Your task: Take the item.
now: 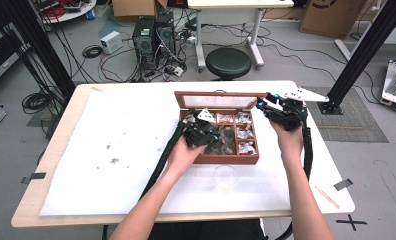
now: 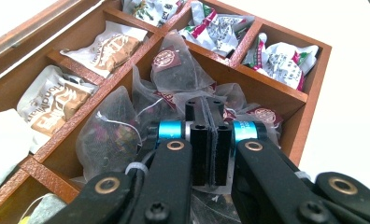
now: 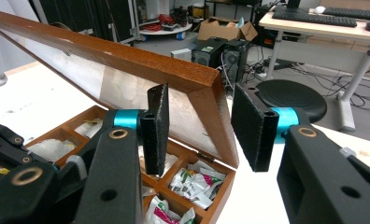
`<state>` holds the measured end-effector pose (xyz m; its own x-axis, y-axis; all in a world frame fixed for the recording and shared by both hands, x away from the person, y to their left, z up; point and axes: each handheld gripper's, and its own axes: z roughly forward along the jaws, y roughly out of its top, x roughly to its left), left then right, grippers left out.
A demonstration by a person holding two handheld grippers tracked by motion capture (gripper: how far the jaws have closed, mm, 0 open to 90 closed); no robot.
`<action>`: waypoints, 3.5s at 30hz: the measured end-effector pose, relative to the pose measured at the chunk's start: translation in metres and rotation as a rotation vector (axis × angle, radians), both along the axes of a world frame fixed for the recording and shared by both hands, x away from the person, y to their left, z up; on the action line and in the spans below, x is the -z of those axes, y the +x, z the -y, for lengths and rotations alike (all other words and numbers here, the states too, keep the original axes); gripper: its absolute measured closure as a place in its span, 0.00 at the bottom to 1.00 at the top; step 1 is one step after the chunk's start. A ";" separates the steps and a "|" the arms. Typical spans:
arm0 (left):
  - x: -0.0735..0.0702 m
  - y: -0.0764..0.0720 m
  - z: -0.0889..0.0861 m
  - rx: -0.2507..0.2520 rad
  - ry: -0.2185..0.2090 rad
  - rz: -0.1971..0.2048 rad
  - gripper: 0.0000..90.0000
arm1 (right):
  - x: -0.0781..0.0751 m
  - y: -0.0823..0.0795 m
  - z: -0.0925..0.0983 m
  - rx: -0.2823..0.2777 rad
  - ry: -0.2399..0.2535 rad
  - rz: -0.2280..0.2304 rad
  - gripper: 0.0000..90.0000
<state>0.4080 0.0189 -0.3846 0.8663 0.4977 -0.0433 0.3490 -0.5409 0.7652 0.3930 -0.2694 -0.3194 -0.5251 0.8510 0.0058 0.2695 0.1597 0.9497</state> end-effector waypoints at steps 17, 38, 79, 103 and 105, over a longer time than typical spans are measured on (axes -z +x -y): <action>-0.018 -0.009 -0.011 -0.001 -0.067 0.018 0.99 | 0.000 0.000 0.000 0.001 0.002 0.001 0.65; -0.047 -0.025 -0.029 0.017 -0.131 0.076 0.99 | 0.000 0.000 0.000 0.002 0.002 0.001 0.65; -0.089 -0.082 -0.030 0.202 -0.268 0.089 0.99 | 0.000 -0.001 -0.001 0.012 0.000 0.000 0.65; -0.070 -0.113 -0.012 0.306 -0.226 0.066 0.99 | 0.000 -0.001 -0.002 0.014 -0.001 0.001 0.65; -0.066 -0.114 -0.013 0.306 -0.225 0.059 0.99 | 0.000 -0.001 -0.002 0.014 -0.002 0.002 0.65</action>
